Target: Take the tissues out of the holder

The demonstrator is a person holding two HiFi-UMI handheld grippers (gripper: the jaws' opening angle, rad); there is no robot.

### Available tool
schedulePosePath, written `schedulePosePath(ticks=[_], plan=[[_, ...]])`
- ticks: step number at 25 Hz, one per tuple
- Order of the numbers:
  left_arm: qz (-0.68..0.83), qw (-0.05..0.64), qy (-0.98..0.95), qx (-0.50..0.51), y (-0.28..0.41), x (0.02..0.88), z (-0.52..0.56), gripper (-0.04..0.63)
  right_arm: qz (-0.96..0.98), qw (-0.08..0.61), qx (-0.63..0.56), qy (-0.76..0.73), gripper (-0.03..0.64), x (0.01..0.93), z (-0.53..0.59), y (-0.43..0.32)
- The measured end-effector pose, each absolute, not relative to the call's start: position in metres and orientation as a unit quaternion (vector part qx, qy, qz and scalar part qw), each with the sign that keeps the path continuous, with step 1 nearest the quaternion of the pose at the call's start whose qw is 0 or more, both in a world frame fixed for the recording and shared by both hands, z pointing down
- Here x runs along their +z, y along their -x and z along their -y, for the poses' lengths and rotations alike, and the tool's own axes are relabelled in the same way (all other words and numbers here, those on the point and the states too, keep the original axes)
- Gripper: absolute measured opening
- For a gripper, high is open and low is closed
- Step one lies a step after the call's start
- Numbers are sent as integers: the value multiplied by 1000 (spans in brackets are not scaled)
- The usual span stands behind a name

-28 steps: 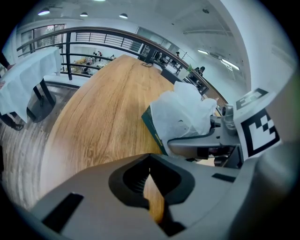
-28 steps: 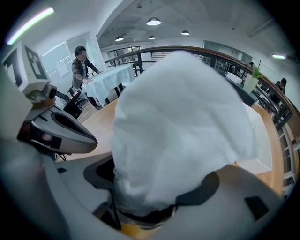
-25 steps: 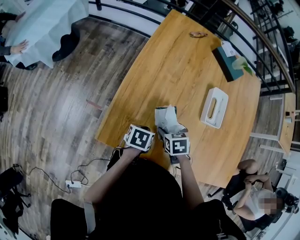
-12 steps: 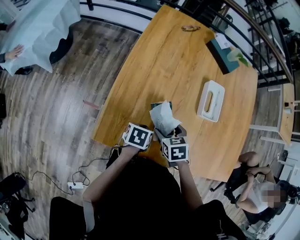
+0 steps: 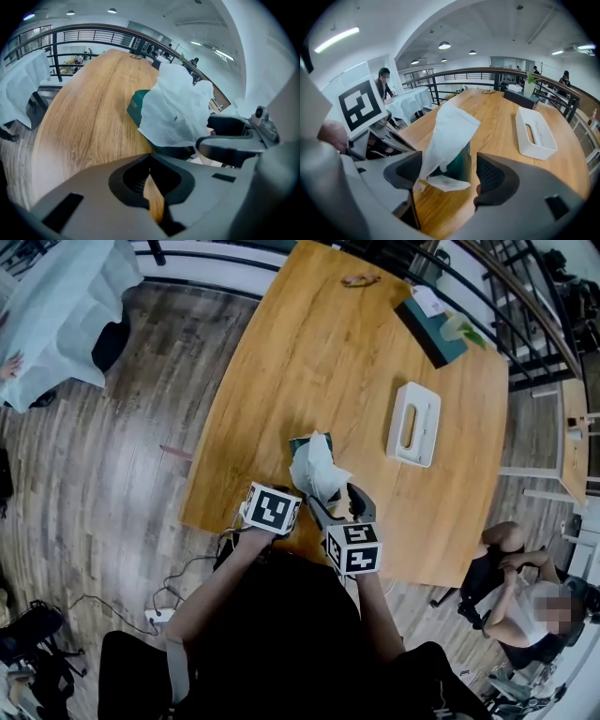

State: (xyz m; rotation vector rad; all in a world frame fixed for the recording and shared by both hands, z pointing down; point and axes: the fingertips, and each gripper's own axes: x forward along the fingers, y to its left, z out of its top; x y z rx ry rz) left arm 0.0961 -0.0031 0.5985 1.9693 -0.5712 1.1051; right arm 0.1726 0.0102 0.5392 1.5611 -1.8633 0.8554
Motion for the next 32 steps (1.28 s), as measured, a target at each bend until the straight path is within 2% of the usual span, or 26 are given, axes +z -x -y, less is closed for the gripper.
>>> schedulePosePath(ticks=[14, 20, 26, 29, 32], plan=[[206, 370, -782, 457, -107, 601, -10, 8, 708, 204, 278, -616, 360, 505, -35, -179], [206, 365, -782, 462, -107, 601, -14, 8, 704, 212, 324, -595, 355, 524, -53, -173], [205, 358, -784, 464, -104, 607, -23, 8, 692, 222, 330, -602, 202, 531, -59, -172], [204, 355, -785, 465, -102, 607, -29, 8, 681, 231, 338, -607, 99, 535, -63, -174], [202, 355, -784, 467, -99, 607, -34, 8, 678, 238, 349, -602, 49, 541, -66, -174]])
